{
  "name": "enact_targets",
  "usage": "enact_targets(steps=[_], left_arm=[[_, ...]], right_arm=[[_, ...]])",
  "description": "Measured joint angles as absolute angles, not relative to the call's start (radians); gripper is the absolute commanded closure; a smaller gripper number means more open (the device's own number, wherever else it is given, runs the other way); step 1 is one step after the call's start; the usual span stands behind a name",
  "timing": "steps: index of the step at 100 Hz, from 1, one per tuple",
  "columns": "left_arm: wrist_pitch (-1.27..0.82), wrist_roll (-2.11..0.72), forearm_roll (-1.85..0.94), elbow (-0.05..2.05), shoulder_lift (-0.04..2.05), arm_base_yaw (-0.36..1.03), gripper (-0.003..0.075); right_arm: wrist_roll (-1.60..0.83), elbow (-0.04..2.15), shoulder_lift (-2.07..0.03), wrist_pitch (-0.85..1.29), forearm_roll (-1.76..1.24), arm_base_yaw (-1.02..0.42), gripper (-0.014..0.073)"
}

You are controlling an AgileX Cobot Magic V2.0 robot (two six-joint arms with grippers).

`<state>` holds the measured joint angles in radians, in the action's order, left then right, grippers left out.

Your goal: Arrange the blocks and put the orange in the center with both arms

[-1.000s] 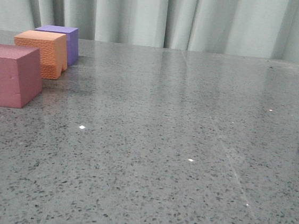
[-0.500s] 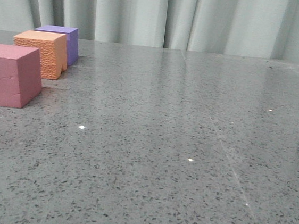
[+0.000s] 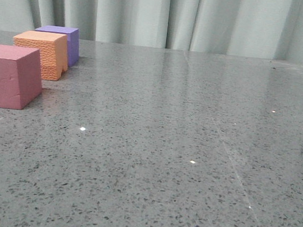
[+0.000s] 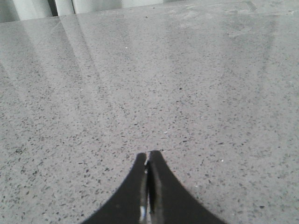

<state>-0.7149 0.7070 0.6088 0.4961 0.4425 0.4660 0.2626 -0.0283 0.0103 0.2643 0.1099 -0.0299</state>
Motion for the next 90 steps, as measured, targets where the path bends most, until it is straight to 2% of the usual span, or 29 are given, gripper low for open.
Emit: enact_targets(steps=[70, 90], left_arm=[[-0.715, 0.707, 0.611, 0.496, 0.443, 0.466, 0.0739], [-0.617, 0.706, 0.617, 0.479, 0.410, 0.454, 0.0739]], right_arm=[[0.263, -0.028, 0.010, 0.264, 0.110, -0.030, 0.0713], [0.263, -0.028, 0.010, 0.264, 0.110, -0.030, 0.0713]])
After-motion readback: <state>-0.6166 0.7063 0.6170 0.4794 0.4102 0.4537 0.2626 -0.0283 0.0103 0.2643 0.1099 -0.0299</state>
